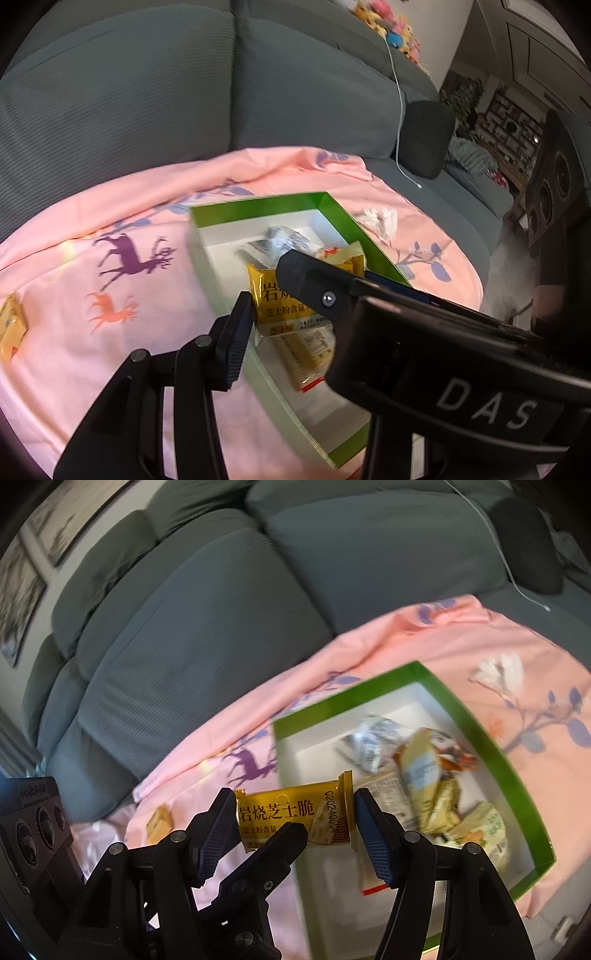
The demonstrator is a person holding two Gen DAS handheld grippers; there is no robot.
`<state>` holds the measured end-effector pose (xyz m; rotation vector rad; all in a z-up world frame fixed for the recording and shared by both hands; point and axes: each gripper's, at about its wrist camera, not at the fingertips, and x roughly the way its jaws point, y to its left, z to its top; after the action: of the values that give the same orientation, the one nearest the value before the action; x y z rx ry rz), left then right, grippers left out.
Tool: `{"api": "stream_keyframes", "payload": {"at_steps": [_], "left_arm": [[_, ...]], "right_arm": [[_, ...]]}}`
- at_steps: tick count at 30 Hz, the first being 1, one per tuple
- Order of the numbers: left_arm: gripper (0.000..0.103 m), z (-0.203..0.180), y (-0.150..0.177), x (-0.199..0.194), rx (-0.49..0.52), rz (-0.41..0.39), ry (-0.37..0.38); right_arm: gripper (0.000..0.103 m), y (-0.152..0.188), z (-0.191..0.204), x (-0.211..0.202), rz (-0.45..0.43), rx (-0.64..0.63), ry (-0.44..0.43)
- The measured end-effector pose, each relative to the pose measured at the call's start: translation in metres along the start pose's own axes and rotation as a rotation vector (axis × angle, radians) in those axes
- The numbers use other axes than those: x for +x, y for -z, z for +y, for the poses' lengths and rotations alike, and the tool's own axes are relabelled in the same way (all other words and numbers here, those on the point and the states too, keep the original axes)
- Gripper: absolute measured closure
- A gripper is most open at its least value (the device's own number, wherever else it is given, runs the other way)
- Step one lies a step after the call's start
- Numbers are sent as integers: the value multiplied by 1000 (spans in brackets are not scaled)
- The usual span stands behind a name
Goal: Organize snacks
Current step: 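Carry the yellow bar packet with the right gripper into the box, release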
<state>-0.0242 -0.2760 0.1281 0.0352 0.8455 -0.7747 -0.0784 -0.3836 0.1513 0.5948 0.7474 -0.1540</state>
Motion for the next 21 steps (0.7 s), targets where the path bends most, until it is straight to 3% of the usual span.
{"api": "stream_keyframes", "payload": {"at_steps": [9,21], "left_arm": [[62,-21,-3,40,29,107,51],[62,-27,-1,76,6,225,76]], "right_arm": [[34,-6,-45,11,29,116,66],[34,-7,-74,29,94,196,135]]}}
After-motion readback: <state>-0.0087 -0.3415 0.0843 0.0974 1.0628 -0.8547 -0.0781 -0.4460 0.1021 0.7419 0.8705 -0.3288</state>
